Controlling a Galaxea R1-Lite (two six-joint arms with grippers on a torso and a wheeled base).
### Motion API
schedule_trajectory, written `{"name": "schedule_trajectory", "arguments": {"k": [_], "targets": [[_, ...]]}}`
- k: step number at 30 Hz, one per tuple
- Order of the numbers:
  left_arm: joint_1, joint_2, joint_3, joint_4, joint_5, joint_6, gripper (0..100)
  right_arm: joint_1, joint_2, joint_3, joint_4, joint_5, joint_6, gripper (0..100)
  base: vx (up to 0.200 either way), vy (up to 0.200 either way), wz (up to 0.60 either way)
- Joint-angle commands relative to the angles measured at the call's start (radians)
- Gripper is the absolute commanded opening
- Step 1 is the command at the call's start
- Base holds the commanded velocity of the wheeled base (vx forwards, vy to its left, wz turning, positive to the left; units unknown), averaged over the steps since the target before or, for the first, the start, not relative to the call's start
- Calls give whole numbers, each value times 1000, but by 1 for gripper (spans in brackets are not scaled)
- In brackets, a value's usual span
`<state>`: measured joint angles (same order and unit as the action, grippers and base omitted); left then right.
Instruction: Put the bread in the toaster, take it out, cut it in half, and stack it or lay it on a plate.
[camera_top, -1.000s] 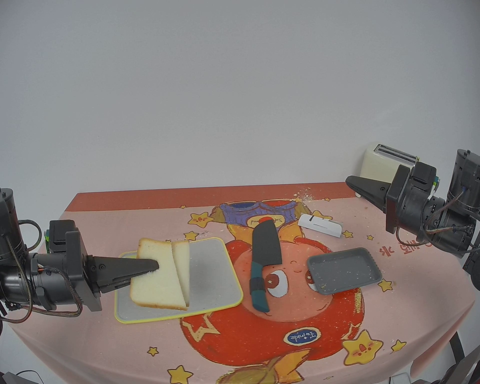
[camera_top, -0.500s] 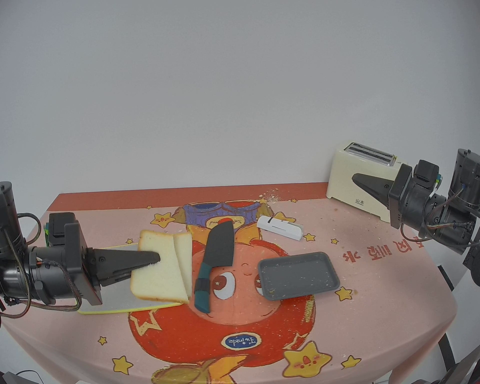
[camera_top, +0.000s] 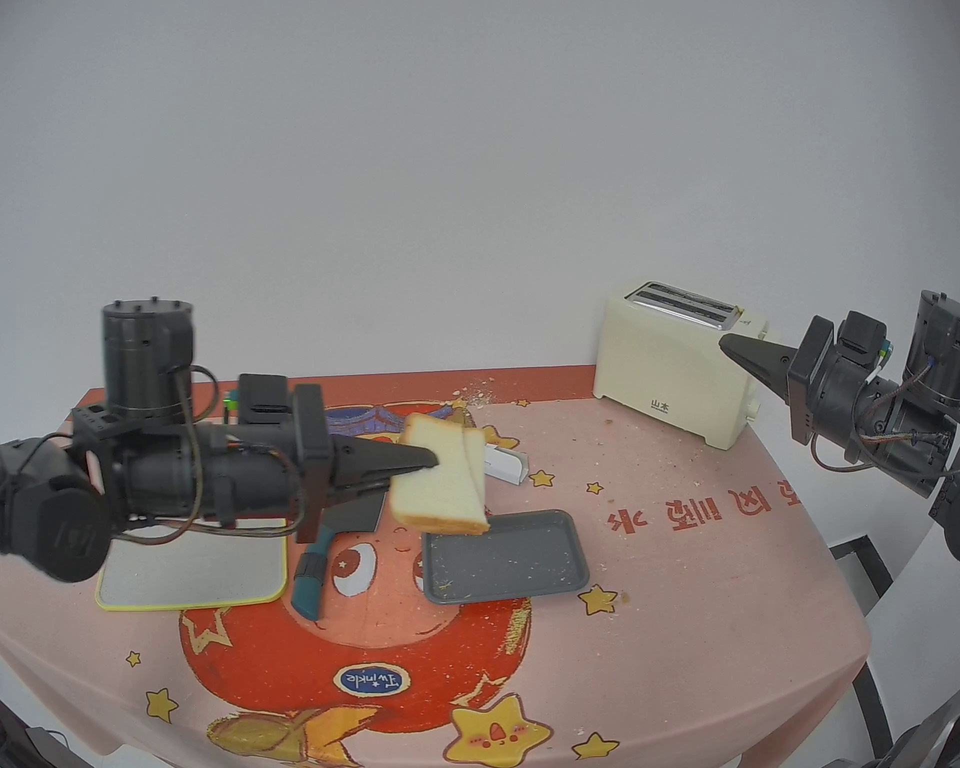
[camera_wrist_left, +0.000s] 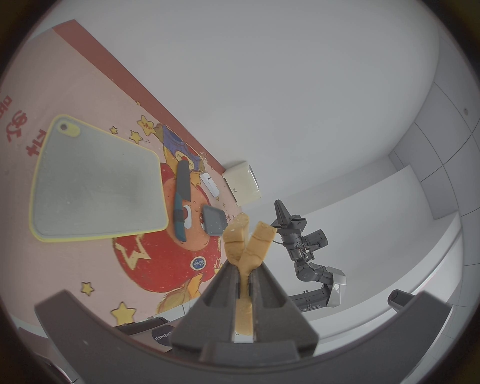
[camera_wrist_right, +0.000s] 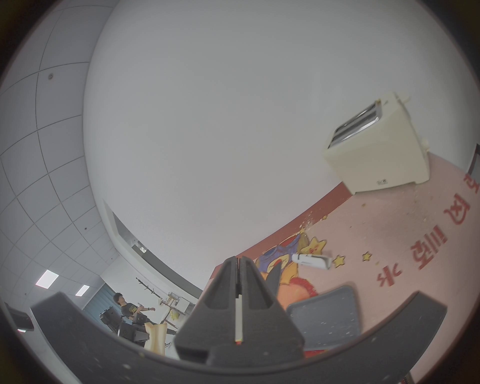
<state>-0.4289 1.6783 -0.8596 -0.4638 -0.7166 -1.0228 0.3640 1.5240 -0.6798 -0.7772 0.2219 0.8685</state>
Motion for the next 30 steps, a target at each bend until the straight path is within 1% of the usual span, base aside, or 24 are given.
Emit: {"name": "schedule_trajectory", "arguments": {"k": [1,4,6,10,16,22,27,30], "targets": [[-28,274,-118,-1,2,6,0,-5,-13,-12,0,-1,1,0,0,0,0],[-27,334,-128,-12,0,6,0,-4,-19,-11,0,-1,1,0,0,0,0],[-27,351,-128,-42,0,-3,0,-4,-18,-9,0,-1,1,0,0,0,0],[-31,390,-130,-93,-1,-7,0,-5,-13,-9,0,-1,1,0,0,0,0],[-57,428,-144,-84,0,-8,0,-13,-13,-7,0,-1,1,0,0,0,0],[-60,431,-134,-76,0,-10,0,-17,-8,-9,0,1,1,0,0,0,0],[-60,442,-144,-79,0,-39,0,-16,-10,-7,0,1,1,0,0,0,0],[-60,445,-147,-81,0,-43,0,-17,-12,-9,0,1,1,0,0,0,0]]}}
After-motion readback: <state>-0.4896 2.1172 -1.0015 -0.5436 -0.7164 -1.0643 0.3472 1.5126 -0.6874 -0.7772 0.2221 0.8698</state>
